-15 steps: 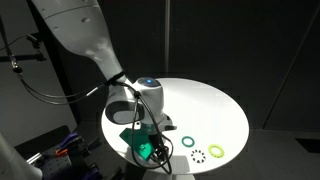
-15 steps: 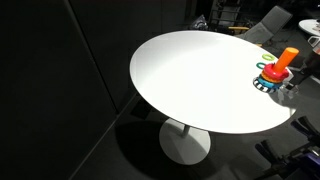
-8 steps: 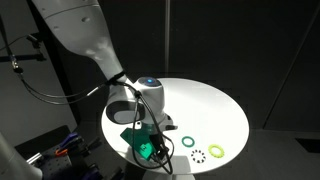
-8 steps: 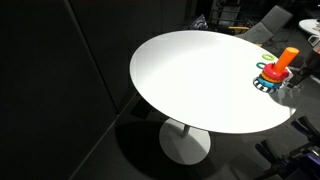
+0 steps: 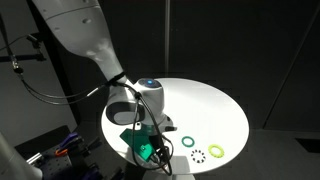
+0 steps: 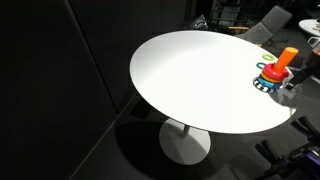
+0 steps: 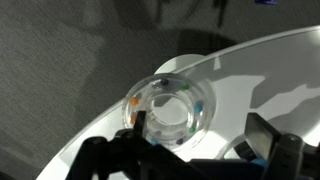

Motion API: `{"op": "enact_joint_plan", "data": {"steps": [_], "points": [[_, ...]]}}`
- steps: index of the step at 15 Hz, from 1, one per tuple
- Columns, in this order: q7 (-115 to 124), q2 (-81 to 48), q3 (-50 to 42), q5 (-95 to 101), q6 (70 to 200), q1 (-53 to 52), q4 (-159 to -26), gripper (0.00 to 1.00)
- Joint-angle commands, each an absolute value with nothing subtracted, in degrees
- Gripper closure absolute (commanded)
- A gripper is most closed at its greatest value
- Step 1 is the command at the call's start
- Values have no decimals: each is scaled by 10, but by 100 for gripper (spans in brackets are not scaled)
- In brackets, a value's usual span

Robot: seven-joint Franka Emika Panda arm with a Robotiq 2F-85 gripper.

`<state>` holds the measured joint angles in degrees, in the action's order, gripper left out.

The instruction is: Put the clear ring through the pole

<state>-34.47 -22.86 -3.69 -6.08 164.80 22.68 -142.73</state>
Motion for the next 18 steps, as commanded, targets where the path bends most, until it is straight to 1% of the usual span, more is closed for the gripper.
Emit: {"op": "enact_joint_plan", "data": {"steps": [1, 18], "points": [[-339, -229, -28, -46, 1637, 244, -1421, 0], [-342, -230, -32, -46, 1631, 265, -1414, 0]]}}
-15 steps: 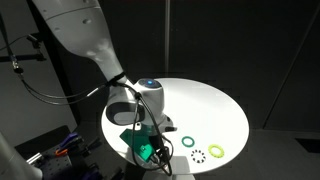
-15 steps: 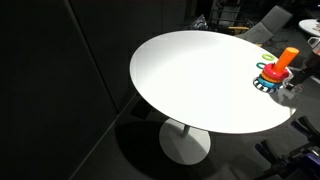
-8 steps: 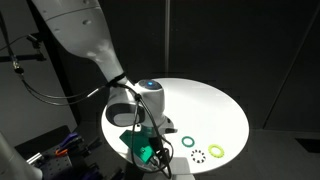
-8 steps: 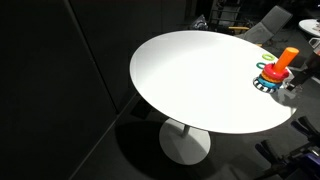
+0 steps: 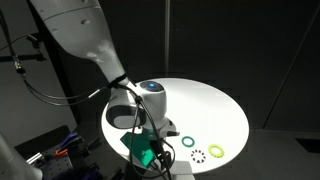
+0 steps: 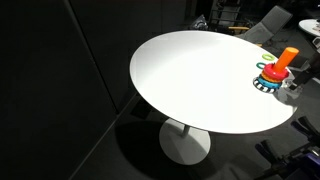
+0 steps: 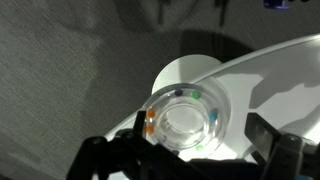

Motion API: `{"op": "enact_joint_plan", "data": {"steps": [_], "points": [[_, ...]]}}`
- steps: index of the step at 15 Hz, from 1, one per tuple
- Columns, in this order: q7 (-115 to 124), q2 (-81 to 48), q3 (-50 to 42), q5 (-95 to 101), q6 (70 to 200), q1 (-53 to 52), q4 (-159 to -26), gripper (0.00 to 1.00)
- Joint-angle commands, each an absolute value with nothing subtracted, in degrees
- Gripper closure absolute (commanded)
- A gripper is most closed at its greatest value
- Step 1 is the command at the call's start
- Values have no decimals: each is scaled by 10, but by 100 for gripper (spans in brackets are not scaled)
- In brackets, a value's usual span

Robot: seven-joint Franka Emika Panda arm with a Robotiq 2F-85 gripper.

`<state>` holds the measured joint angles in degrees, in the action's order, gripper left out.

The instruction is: Put the clear ring through the pole

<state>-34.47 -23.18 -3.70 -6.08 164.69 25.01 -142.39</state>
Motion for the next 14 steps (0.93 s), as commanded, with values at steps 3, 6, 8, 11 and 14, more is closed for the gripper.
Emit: {"op": "enact_joint_plan", "data": {"steps": [3, 6, 8, 11, 14], "points": [[-340, -234, -34, -45, 1634, 266, -1412, 0], [-339, -237, -35, -45, 1634, 267, -1411, 0], [-340, -241, -34, -45, 1636, 268, -1409, 0], [-341, -246, -32, -46, 1636, 271, -1406, 0], [-341, -251, -31, -47, 1635, 274, -1402, 0]]}}
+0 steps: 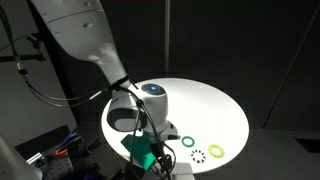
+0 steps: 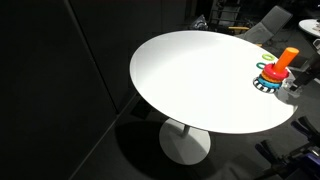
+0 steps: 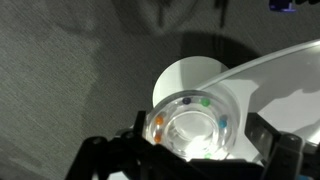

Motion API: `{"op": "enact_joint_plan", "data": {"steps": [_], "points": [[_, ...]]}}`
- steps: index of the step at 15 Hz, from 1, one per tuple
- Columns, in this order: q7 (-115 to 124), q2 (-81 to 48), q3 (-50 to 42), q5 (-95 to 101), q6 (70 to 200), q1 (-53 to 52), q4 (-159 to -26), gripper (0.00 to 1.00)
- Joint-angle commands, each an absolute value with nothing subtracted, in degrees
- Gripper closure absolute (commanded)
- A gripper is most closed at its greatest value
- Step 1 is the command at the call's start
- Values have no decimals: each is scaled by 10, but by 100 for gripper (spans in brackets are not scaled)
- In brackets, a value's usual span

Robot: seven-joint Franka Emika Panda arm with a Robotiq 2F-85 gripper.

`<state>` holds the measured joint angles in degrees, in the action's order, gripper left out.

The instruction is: Put the clear ring through the pole

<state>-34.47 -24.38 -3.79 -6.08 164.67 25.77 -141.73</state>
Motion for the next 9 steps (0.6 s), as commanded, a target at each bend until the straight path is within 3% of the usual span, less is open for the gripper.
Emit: {"op": "enact_joint_plan", "data": {"steps": [1, 9], "points": [[-341, -253, -31, -47, 1635, 274, -1401, 0], [-343, -264, -25, -50, 1632, 284, -1392, 0]]}}
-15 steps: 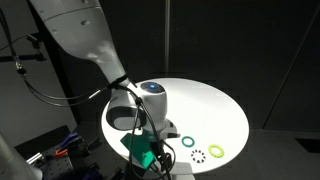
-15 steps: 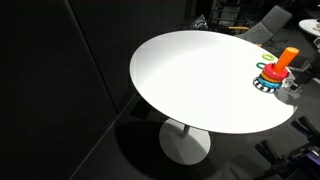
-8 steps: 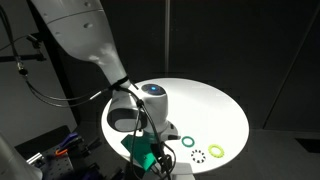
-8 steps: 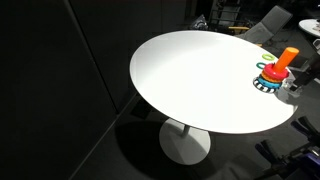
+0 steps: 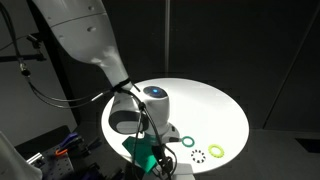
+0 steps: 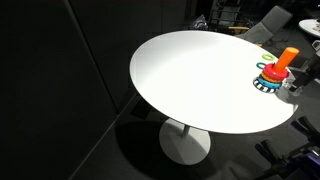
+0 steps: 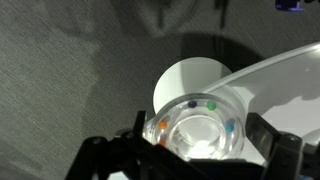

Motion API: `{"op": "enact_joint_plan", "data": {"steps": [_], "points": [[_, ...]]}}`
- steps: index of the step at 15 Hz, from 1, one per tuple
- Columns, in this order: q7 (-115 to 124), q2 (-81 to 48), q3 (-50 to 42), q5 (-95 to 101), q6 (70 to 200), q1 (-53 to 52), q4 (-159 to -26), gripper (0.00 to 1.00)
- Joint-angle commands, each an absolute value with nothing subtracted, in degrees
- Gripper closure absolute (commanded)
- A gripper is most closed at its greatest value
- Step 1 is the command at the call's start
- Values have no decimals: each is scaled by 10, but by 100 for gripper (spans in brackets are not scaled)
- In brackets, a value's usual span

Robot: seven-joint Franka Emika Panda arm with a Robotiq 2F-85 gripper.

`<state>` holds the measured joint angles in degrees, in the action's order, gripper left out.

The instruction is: Put the clear ring through the pole

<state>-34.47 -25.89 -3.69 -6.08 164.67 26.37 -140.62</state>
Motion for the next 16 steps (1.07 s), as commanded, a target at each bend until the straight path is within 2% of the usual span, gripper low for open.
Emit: {"op": "enact_joint_plan", "data": {"steps": [1, 3, 4, 5, 6, 16], "points": [[-342, -266, -24, -50, 1632, 285, -1391, 0], [-341, -268, -23, -49, 1633, 286, -1390, 0], [-341, -269, -23, -49, 1633, 286, -1390, 6], [-340, -271, -22, -49, 1633, 287, -1389, 26], [-340, -271, -23, -49, 1633, 287, -1388, 30], [-341, -238, -16, -54, 1616, 289, -1395, 32]]}}
